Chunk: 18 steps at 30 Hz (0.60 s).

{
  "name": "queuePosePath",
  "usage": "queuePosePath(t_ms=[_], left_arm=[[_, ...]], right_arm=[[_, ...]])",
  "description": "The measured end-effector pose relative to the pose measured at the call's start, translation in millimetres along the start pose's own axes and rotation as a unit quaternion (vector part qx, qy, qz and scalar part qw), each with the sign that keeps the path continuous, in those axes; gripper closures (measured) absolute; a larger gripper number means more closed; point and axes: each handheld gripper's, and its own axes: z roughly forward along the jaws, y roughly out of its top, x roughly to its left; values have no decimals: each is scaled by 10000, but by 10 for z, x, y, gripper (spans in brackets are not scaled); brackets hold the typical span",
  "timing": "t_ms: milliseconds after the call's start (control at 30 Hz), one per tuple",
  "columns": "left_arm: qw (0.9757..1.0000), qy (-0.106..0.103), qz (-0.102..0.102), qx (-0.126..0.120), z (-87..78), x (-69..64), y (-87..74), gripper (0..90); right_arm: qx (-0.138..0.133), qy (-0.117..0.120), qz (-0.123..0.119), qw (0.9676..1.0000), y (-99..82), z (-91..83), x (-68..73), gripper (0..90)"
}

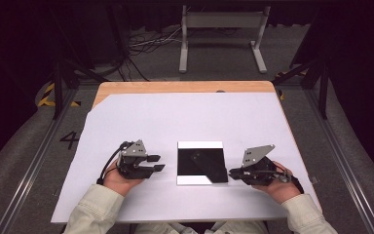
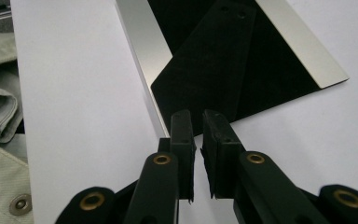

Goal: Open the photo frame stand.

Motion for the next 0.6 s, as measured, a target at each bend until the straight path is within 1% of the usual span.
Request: queuePosePath(t_ms=[333, 600], left_arm=[[10000, 11, 2, 6, 7, 1, -3, 586], [10000, -4, -4, 28, 15, 2, -6, 582]], right_arm=[[294, 178, 88, 9994, -55, 88, 12, 824], [496, 295, 71, 9983, -70, 164, 23, 822]])
